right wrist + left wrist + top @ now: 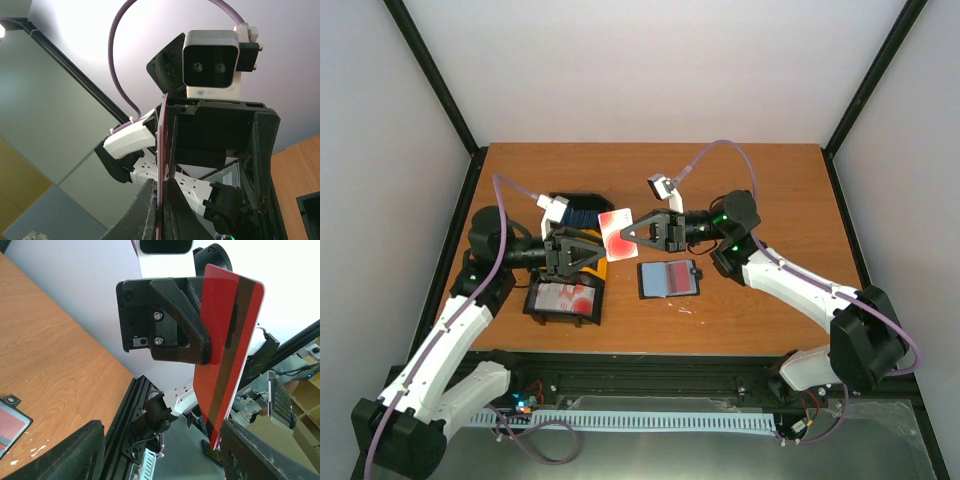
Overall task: Put the credit cards into the card holder
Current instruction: Place the credit card in the storage box.
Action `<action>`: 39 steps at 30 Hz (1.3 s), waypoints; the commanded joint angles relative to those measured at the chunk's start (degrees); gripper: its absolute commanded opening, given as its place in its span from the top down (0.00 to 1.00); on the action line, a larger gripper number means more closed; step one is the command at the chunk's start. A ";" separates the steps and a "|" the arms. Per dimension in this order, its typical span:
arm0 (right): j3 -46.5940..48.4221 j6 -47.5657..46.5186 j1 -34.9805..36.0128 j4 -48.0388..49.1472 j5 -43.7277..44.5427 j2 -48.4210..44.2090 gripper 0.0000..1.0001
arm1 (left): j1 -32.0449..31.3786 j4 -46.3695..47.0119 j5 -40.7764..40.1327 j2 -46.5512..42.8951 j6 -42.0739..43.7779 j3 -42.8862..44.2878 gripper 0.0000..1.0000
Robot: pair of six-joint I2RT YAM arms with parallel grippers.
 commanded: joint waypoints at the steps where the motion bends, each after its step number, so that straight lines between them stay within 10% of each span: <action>1: 1.21 0.78 1.33 5.08 -0.89 -0.12 0.97 | 0.32 -0.22 1.29 0.40 1.12 0.58 0.36; 24: 3.71 -10.53 3.02 -11.27 1.59 -0.84 0.97 | 0.32 -1.54 -0.21 2.58 -0.23 3.72 0.43; 39: 0.94 -3.35 3.11 -4.17 5.94 3.43 0.97 | 0.28 7.74 -0.17 2.39 -8.87 0.38 0.50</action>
